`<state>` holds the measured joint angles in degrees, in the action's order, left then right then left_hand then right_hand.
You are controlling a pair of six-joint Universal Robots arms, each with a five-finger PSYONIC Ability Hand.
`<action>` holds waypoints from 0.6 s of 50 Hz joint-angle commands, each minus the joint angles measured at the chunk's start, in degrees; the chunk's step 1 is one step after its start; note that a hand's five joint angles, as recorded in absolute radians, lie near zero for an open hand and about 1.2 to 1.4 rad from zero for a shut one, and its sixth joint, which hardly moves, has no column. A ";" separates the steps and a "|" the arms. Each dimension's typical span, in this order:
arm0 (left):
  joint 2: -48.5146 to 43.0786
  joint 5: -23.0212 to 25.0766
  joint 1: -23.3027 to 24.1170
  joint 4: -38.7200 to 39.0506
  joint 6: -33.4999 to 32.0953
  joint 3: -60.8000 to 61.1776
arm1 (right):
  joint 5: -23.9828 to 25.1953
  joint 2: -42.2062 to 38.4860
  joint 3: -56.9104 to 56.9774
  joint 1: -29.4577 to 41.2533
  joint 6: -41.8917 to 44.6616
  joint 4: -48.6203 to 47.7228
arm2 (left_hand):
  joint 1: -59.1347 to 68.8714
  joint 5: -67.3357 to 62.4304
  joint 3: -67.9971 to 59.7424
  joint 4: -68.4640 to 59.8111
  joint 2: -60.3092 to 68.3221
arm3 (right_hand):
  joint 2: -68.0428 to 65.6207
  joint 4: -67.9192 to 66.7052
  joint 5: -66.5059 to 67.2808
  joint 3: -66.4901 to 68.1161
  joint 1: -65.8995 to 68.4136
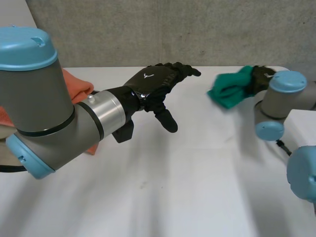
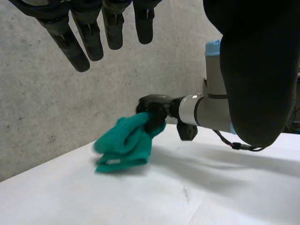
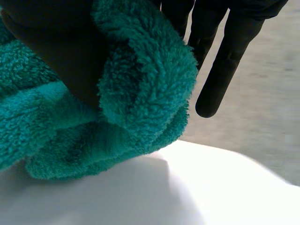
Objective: Fold the laundry.
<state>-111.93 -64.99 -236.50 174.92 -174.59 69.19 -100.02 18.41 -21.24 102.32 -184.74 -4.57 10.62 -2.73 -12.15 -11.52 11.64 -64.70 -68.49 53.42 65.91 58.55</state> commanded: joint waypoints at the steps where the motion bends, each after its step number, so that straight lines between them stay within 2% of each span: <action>1: -2.15 -0.49 0.16 -1.16 -0.22 -1.95 | 5.18 -11.12 17.65 -8.09 5.53 4.74 | -0.62 2.73 2.15 1.52 -1.64 | -15.30 -11.51 16.58 14.09 21.45; 7: -3.47 -1.01 0.51 -1.25 -0.31 -2.04 | 9.05 -10.33 12.90 -13.02 5.71 3.78 | -0.62 2.73 2.15 1.52 -1.64 | -15.30 -11.51 16.58 14.09 21.45; 11: -4.61 -1.01 0.69 -1.25 -0.31 -1.95 | 9.67 -11.03 13.68 -15.74 6.06 3.78 | -0.62 2.73 2.15 1.52 -1.64 | -15.30 -11.51 16.58 14.09 21.45; 12: -4.78 -1.01 0.77 -1.25 -0.31 -1.95 | 9.59 -11.03 13.60 -16.53 6.93 3.86 | -0.62 2.73 2.15 1.52 -1.64 | -6.62 -2.83 7.90 5.41 12.77; 13: -4.96 -1.01 0.78 -1.25 -0.31 -1.95 | 9.50 -11.03 13.60 -16.88 7.72 3.95 | -0.62 2.73 2.15 1.52 -1.64 | 17.11 20.91 -15.83 -18.32 -10.96; 14: -5.05 -1.01 0.78 -1.25 -0.31 -1.95 | 9.41 -10.94 13.60 -17.32 8.69 3.95 | -0.62 2.73 2.15 1.52 -1.64 | 31.17 34.97 -29.89 -32.38 -25.02; 18: -5.40 -1.01 0.69 -1.51 -0.31 -1.69 | 7.48 -10.77 13.77 -19.61 12.91 3.95 | -0.62 2.73 2.15 1.52 -1.64 | 22.92 26.72 -21.64 -24.13 -16.77; 24: -5.05 -1.01 -0.28 -1.25 -0.22 -1.07 | 6.51 -9.89 12.99 -21.46 13.09 3.86 | -0.62 2.73 2.15 1.52 -1.64 | 25.08 28.88 -23.80 -26.29 -18.93; 26: -5.14 -0.93 -0.37 -1.25 -0.05 -1.07 | 6.77 -9.45 12.28 -21.37 13.09 3.95 | -0.62 2.73 2.15 1.52 -1.64 | 33.45 37.24 -32.17 -34.65 -27.29; 27: -5.14 -0.93 -0.45 -1.25 -0.13 -1.16 | 7.12 -8.84 11.24 -21.28 13.09 3.95 | -0.62 2.73 2.15 1.52 -1.64 | 48.99 52.78 -47.71 -50.20 -42.84; 28: -5.14 -0.93 -0.46 -1.25 -0.05 -1.25 | 7.21 -8.40 10.62 -21.20 13.09 3.95 | -0.62 2.73 2.15 1.52 -1.64 | 54.70 58.49 -53.42 -55.91 -48.55; 30: -5.05 -0.93 -0.46 -1.34 -0.05 -1.16 | 7.39 -7.43 9.30 -21.02 13.09 4.04 | -0.62 2.73 2.15 1.52 -1.64 | 54.70 58.49 -53.42 -55.91 -48.55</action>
<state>-117.13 -65.97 -236.65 173.57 -174.76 68.03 -93.28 8.86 -8.84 80.96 -171.42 -0.67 10.62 -2.73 -12.15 -11.52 11.64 -16.28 -16.86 6.29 16.34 16.34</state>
